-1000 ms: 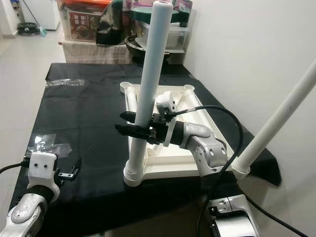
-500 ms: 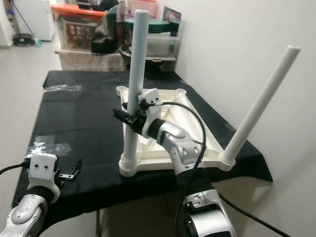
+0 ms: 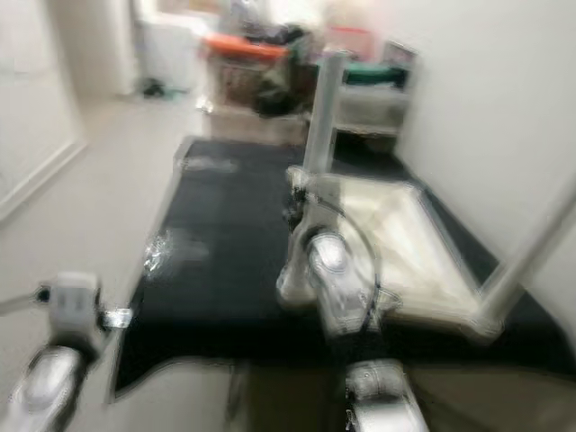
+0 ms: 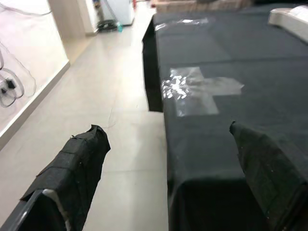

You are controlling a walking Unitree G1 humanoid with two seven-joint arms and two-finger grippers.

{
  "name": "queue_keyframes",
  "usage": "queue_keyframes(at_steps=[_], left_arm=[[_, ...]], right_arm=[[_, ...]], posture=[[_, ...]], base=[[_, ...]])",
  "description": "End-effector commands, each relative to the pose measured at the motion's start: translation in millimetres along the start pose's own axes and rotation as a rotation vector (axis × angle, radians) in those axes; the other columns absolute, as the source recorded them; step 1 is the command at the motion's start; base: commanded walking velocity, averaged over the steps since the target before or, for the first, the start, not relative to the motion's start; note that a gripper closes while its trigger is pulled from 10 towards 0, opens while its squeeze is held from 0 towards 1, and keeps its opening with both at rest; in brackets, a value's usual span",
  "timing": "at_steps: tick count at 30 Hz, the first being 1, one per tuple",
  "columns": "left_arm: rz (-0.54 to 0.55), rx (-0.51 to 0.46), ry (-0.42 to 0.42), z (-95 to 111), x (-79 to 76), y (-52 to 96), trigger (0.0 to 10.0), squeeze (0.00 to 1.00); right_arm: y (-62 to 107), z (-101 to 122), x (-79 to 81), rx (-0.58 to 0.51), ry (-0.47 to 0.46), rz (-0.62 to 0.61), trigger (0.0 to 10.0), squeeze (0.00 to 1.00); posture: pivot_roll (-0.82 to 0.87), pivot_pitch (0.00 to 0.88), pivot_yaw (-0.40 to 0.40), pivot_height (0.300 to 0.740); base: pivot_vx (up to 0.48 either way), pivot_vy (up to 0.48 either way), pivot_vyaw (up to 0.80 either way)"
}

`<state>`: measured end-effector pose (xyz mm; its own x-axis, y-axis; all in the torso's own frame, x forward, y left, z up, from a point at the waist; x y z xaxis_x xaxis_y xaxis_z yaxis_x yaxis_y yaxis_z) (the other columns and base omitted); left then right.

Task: Building children table

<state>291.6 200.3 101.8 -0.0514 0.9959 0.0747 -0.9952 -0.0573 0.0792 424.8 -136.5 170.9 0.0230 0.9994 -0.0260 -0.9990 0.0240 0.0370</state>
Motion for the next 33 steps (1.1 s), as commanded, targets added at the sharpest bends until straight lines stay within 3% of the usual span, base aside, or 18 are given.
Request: queue_keyframes(at_steps=[1,5,17,33], left_arm=[[-0.020,-0.020,0.004,6,-6.1,-3.8,10.0,0.00],[-0.015,-0.020,0.003,6,-5.2,-4.1,10.0,0.00],[-0.006,-0.020,0.000,5,-3.8,-4.0,10.0,0.00],[-0.012,-0.023,-0.001,5,-4.3,-6.4,10.0,0.00]], right_arm=[[15.0,-82,-21.1,0.278,0.079,-0.118,10.0,0.00],[14.4,-84,-27.5,0.293,0.048,-0.207,10.0,0.00],[12.2,-79,-16.8,0.292,0.030,-0.223,10.0,0.00],[11.3,-57,-18.6,0.236,-0.038,-0.272,10.0,0.00]], posture=[[0.06,0.000,-0.109,0.740],[0.07,0.000,-0.113,0.740],[0.07,0.000,-0.118,0.740],[0.06,0.000,-0.116,0.740]], base=[[0.000,0.000,0.00],[0.000,0.000,0.00],[0.000,0.000,0.00],[0.000,0.000,0.00]])
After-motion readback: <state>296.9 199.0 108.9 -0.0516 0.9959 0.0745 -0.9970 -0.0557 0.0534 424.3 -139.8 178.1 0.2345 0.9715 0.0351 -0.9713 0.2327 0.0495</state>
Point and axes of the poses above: a point about 5 cm out from each wrist's last joint towards the gripper, its own y axis pointing back from the gripper into the wrist, its own z axis along the axis of the wrist's last joint, x = y × z, the point moved 6 cm from there along -y, pointing out of the wrist towards the gripper, and after that the axes turned 1 degree about y, right-handed, at the moved point
